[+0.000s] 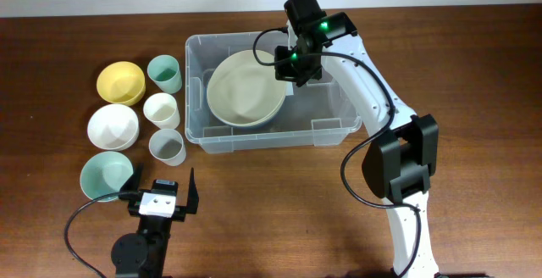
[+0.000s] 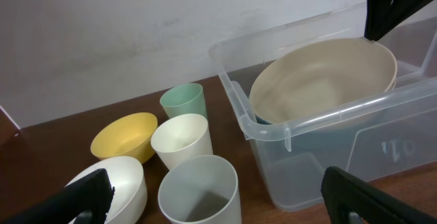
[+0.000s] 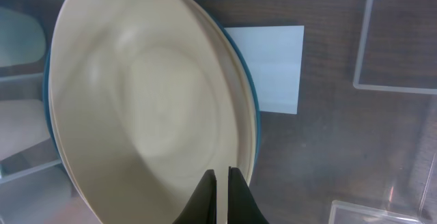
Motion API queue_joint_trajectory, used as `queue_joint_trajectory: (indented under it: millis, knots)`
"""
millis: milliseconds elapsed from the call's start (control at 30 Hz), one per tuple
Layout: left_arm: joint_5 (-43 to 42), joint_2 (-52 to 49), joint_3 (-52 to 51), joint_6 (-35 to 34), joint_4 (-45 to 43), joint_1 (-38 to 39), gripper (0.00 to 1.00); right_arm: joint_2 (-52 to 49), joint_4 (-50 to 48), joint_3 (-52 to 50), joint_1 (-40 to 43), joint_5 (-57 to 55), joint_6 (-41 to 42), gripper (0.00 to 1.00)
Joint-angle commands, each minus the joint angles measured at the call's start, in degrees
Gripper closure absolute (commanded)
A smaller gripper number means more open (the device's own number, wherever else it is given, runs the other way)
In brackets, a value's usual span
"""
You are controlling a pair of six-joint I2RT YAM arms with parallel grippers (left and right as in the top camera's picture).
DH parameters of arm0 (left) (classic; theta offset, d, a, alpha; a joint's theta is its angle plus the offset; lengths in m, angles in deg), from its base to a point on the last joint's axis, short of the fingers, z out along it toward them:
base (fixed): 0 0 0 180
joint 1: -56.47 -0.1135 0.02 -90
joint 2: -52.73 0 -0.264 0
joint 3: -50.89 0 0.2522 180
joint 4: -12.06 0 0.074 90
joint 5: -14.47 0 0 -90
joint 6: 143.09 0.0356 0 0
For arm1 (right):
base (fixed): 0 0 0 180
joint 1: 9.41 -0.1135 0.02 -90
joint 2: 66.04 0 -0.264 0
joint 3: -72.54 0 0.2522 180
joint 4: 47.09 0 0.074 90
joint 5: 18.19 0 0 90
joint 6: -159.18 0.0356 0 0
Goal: Pack container
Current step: 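Lower the cream bowl onto the stacked bowls and open the right gripper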
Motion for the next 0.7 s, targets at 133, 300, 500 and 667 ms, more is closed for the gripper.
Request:
queue_joint_trajectory:
  millis: [133,300,500,667]
  knots:
    - [0.2,0.0,-0.1,0.3,0.5,-0.2,0.0,0.8,-0.3,-0.7,-0.1,-0.5,-0.6,0.96]
    - [0.2,0.0,-0.1,0.3,0.5,-0.2,0.0,0.8,-0.9,-1.9,-0.1,-0.5,-0.6,0.96]
    - [0.2,0.0,-0.1,0.3,0.5,-0.2,0.0,0.8,-1.4,-2.5,-0.1,-0.5,-0.7,0.96]
    - [0.2,0.0,-0.1,0.3,0.5,-0.2,0.0,0.8,-1.5,-2.5,-0.1,-0.5,-0.7,0.96]
